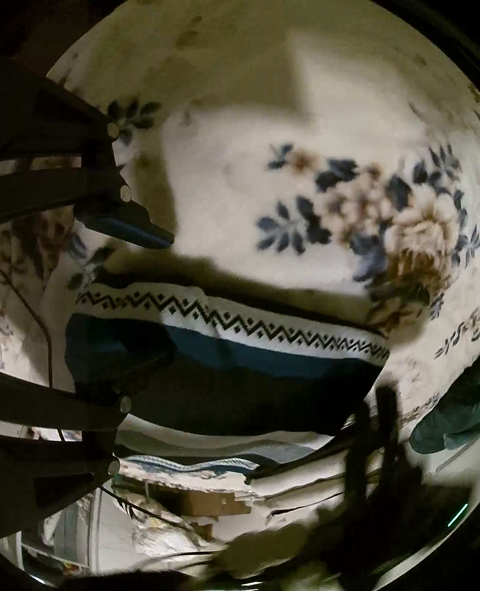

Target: Fold small clothes

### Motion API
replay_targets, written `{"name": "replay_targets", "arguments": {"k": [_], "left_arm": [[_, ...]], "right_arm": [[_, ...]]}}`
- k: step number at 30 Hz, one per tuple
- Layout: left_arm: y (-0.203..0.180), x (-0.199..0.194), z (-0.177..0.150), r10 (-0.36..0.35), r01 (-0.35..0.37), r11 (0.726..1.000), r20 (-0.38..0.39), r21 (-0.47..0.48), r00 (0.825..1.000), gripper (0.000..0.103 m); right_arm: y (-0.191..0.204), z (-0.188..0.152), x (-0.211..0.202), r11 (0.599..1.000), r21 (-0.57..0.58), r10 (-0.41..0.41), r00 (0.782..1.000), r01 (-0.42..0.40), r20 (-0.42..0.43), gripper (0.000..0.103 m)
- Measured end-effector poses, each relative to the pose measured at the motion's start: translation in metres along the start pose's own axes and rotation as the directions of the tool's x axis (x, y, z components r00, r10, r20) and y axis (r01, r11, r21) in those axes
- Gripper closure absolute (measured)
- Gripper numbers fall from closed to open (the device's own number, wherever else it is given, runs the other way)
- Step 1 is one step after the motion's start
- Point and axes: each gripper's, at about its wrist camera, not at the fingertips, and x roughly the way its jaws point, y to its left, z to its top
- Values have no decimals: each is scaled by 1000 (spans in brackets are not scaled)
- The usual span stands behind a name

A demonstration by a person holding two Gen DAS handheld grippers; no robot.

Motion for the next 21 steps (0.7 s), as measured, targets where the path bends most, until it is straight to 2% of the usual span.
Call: {"name": "replay_targets", "arguments": {"k": [1,2,3,4,10,11,13,17,19,20,21], "left_arm": [[0,2,-1,-8,8,1000,4,3,1000,49],[1,2,-1,-11,11,1000,8,2,1000,49],[2,3,-2,-13,13,1000,12,-1,1000,49],[3,4,-2,-21,21,1000,13,-5,1000,49],[6,11,-5,-57,57,998,35,4,998,50],[5,12,-6,-70,70,998,37,7,997,58],[0,13,-11,-85,84,996,30,34,996,65],[1,12,-19,-101,101,994,9,38,995,66],[5,15,-23,-99,100,994,-30,36,995,66],[6,13,-26,-96,98,995,-35,35,995,66],[7,10,-26,-101,102,994,-39,27,994,66]], "right_arm": [[6,9,12,999,-34,-27,999,26,-30,58],[13,13,22,996,-70,-57,997,53,-54,80],[18,18,30,991,-106,-92,993,84,-71,92],[20,22,34,989,-109,-109,991,100,-76,98],[-4,32,20,990,83,-115,993,117,-24,101],[-6,31,18,988,92,-120,993,122,-17,101],[-8,30,17,985,107,-133,991,134,-12,101],[-16,35,13,980,134,-150,989,150,-7,103],[-19,42,8,967,149,-213,976,206,35,103],[-27,47,1,964,170,-215,975,204,52,103],[-39,52,-5,969,211,-140,989,127,49,103]]}}
